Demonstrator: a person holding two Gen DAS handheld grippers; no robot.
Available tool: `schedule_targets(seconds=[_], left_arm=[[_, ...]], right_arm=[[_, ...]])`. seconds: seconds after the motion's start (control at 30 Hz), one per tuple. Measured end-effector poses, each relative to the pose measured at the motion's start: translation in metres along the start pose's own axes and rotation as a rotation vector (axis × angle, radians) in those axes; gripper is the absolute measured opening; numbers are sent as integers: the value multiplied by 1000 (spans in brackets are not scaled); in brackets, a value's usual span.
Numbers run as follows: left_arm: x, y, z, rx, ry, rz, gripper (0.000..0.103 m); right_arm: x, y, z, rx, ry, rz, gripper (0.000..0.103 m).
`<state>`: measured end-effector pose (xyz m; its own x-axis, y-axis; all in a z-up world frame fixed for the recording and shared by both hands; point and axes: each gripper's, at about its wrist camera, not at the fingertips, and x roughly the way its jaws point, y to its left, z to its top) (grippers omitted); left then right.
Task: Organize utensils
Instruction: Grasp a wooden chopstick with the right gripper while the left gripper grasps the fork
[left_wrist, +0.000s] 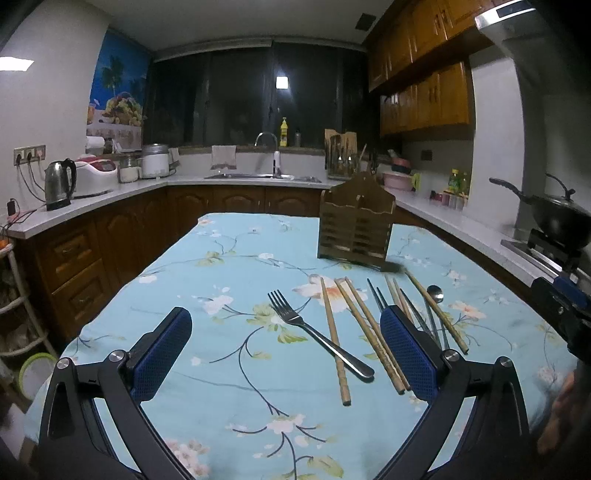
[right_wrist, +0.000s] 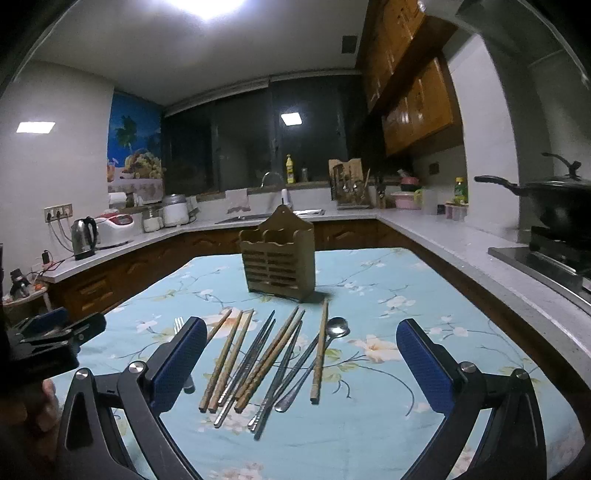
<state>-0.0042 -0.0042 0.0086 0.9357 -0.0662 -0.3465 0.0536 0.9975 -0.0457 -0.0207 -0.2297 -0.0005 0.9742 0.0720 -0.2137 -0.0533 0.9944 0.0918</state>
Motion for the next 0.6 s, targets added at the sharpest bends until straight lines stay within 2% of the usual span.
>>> schedule_targets(seconds=[0.23, 0.43, 0.6], left_arm=[[16, 3, 12, 0, 82, -3, 103], [52, 18, 21, -64, 221, -47, 103], [85, 31, 28, -92, 307, -70, 102]], right_arm=[[9, -3, 9, 9, 41, 22, 103], [36, -14, 23, 51, 159, 38, 103], [66, -32, 31, 117, 250, 43, 102]])
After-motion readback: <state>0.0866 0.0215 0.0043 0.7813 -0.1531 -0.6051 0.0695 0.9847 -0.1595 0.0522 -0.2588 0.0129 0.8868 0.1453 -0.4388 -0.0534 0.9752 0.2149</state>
